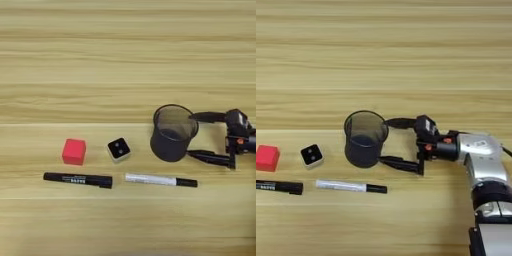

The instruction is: Move the objects on the table

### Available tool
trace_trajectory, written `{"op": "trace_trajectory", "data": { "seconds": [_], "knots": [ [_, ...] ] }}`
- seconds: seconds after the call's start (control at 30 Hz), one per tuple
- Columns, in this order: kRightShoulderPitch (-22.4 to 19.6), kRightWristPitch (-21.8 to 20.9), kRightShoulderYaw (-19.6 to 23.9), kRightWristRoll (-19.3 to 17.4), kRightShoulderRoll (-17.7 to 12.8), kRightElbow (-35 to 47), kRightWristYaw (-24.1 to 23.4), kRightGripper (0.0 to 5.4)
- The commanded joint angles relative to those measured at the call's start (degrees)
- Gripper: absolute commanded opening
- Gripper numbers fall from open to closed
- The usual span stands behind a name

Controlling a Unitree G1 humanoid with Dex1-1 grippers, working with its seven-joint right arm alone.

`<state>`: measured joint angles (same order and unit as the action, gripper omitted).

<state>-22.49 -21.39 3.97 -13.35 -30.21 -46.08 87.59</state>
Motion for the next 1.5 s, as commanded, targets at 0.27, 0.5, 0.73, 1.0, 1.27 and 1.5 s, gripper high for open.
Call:
{"op": "trace_trajectory", "data": {
  "seconds": [0.27,0.5,0.73,1.0,1.27,1.5],
  "knots": [
    [-1.28,3.53,2.68,-3.11,-5.71,9.83,-0.76,5.35],
    [-0.08,6.14,4.1,-5.29,-7.44,16.09,-0.04,5.35],
    [2.75,10.29,4.83,-8.4,-8.84,26.13,0.11,5.35],
    [7.3,14.54,4.07,-9.93,-9.72,36.67,0.01,5.35],
    [12.26,16.26,3.52,-10.35,-11.29,42.74,1.49,5.35],
    [14.94,15.21,1.51,-8.98,-11.94,44.03,3.04,5.35]
  ]
}}
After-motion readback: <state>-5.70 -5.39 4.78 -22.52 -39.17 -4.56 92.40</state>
